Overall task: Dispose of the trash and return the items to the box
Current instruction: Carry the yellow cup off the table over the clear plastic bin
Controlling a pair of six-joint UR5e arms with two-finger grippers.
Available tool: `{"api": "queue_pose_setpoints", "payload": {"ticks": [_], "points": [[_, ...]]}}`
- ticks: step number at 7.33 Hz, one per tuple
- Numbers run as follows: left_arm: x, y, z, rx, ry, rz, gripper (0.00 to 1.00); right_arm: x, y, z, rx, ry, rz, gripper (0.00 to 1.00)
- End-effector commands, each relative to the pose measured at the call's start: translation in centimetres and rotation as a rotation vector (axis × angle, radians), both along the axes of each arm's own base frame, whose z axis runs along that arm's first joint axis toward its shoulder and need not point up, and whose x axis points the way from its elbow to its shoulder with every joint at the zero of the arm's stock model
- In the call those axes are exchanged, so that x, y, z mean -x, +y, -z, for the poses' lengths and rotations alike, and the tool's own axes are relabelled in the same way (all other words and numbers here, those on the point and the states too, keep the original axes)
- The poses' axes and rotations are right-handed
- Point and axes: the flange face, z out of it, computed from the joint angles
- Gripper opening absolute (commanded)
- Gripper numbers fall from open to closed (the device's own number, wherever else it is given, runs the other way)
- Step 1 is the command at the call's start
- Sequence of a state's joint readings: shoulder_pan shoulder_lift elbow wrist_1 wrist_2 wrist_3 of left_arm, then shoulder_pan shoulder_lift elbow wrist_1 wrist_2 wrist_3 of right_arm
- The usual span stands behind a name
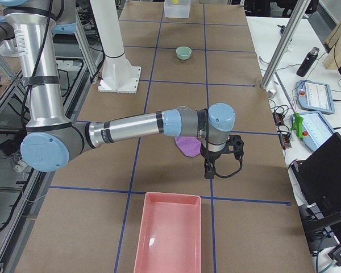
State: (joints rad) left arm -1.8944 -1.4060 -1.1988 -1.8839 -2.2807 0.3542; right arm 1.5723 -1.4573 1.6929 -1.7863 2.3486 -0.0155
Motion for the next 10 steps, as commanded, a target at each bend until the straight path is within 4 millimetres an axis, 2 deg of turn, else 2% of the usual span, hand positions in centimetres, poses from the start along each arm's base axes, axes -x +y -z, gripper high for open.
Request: {"api": "queue_pose_setpoints", "payload": {"ticks": [1,2,3,4,5,6,7,8,9,10], "points": [[-0.2,0.7,-1.2,-0.017,-0.004,-0.018,0.00,0.0,0.0,0.0,0.000,0.000,0.000,1.00],[-0.2,0.7,-1.7,-0.020,-0.007,-0.017,0.05,0.0,0.0,-0.1,0.003,0.000,0.000,1.00],[-0.2,0.6,-1.6,-0.023,-0.007,-0.017,0.49,0.0,0.0,-0.1,0.003,0.000,0.000,1.00],[-0.2,0.6,-1.6,-0.023,-0.006,-0.015,0.64,0.0,0.0,-0.2,0.003,0.000,0.000,1.00],[-0.1,0.4,-1.4,-0.028,-0.007,-0.016,0.73,0.2,0.0,-0.2,0.003,0.000,0.003,1.00],[0.1,-0.2,-0.8,-0.044,-0.013,-0.016,0.98,0.0,0.0,-0.2,0.005,0.000,0.000,1.00],[1.0,-3.0,2.5,-0.100,-0.027,-0.007,0.98,0.0,0.0,-0.1,0.003,-0.001,0.000,1.00],[1.9,-6.2,7.3,-0.123,-0.016,0.027,0.98,0.0,0.0,0.0,0.000,-0.001,0.000,1.00],[2.9,-10.8,14.3,-0.093,0.054,0.105,0.98,0.0,0.3,-0.1,0.001,-0.001,0.001,1.00],[3.3,-13.8,20.4,-0.066,0.063,0.201,0.98,0.0,0.6,-0.6,0.009,0.000,0.002,1.00]]}}
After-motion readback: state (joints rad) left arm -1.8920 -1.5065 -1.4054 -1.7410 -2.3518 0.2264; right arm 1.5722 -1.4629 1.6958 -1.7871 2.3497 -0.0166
